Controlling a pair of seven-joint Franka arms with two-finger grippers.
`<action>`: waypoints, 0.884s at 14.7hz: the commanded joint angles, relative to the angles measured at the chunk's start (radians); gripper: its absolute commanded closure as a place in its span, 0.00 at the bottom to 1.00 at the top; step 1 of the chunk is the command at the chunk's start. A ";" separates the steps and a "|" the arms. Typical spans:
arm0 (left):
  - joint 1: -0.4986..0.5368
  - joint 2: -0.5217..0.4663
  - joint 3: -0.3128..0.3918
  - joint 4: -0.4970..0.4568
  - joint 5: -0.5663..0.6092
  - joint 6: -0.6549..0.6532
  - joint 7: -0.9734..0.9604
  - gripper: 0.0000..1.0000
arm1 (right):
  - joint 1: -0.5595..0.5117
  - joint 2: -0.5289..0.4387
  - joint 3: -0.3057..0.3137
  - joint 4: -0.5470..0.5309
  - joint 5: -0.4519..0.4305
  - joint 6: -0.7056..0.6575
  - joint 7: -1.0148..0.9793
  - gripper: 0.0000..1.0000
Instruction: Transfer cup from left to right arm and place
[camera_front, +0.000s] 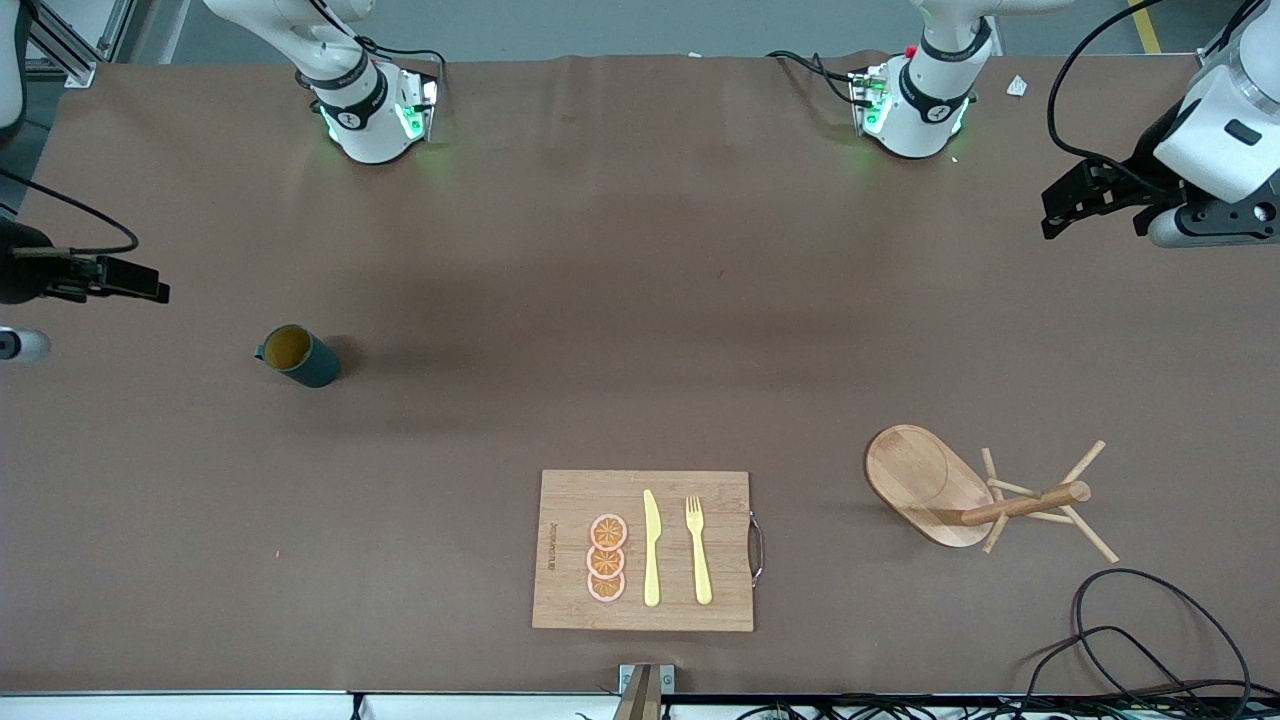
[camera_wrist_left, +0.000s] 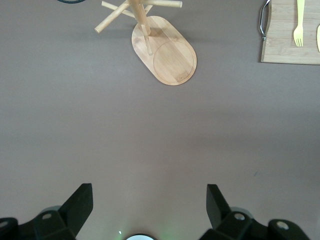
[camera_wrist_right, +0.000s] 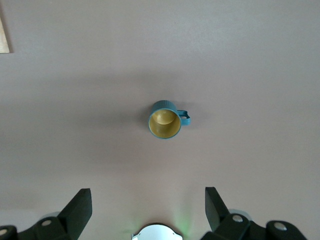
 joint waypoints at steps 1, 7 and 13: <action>0.006 -0.032 -0.003 -0.028 0.013 0.006 -0.002 0.00 | 0.013 -0.112 0.011 -0.110 -0.023 0.030 0.006 0.00; 0.013 -0.023 0.004 -0.019 0.013 0.006 0.018 0.00 | 0.044 -0.221 0.009 -0.190 -0.027 0.044 0.006 0.00; 0.013 -0.005 0.005 0.010 0.013 0.004 0.043 0.00 | 0.042 -0.278 0.003 -0.219 -0.019 0.050 0.012 0.00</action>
